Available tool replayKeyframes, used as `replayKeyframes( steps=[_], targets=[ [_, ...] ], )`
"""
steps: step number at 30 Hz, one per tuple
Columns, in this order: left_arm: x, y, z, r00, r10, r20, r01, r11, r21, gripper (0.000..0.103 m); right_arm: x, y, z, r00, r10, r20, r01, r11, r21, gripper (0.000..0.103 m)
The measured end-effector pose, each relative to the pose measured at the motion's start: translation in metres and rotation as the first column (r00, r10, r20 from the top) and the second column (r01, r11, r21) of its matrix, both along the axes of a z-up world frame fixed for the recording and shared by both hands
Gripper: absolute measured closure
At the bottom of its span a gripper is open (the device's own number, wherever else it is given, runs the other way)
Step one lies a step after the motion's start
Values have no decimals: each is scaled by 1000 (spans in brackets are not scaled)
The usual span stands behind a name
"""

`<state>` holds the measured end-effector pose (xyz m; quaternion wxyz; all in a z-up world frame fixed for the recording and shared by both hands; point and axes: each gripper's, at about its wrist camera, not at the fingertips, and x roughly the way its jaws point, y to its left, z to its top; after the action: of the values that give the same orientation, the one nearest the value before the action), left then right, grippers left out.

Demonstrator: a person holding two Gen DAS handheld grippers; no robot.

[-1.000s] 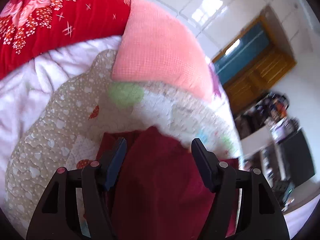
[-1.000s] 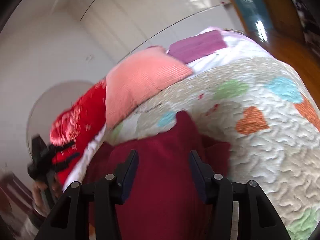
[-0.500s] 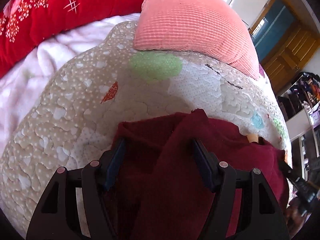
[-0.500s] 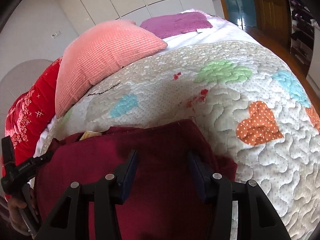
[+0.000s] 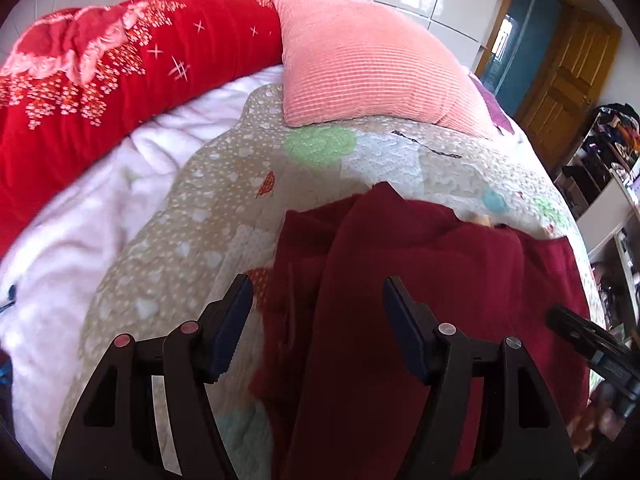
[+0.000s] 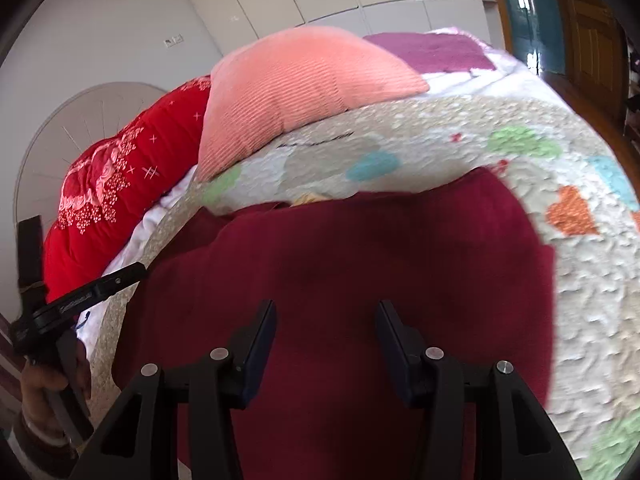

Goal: Fold small clothes

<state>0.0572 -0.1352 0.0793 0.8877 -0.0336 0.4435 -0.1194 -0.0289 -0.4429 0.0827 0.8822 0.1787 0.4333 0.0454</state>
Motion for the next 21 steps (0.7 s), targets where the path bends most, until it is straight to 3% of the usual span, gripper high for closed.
replayKeyframes(
  steps=[5, 9, 14, 18, 21],
  targets=[
    [-11, -2, 0, 1000, -14, -19, 14, 1000, 0, 36, 20, 16, -24, 999, 3, -52, -5, 999, -38, 52],
    [-11, -9, -8, 999, -31, -40, 30, 999, -10, 36, 18, 12, -15, 998, 7, -68, -8, 1000, -20, 52],
    [-7, -14, -28, 997, -27, -78, 26, 1000, -5, 36, 1, -13, -3, 998, -48, -29, 46, 997, -67, 52],
    [-1, -16, -36, 996, -18, -82, 17, 1000, -11, 33, -1, -38, -13, 993, -109, -34, 106, 991, -85, 52],
    [6, -13, -42, 995, -9, -103, 5, 999, -36, 29, 4, -44, -21, 995, -98, -21, 96, 993, -75, 52]
  ],
)
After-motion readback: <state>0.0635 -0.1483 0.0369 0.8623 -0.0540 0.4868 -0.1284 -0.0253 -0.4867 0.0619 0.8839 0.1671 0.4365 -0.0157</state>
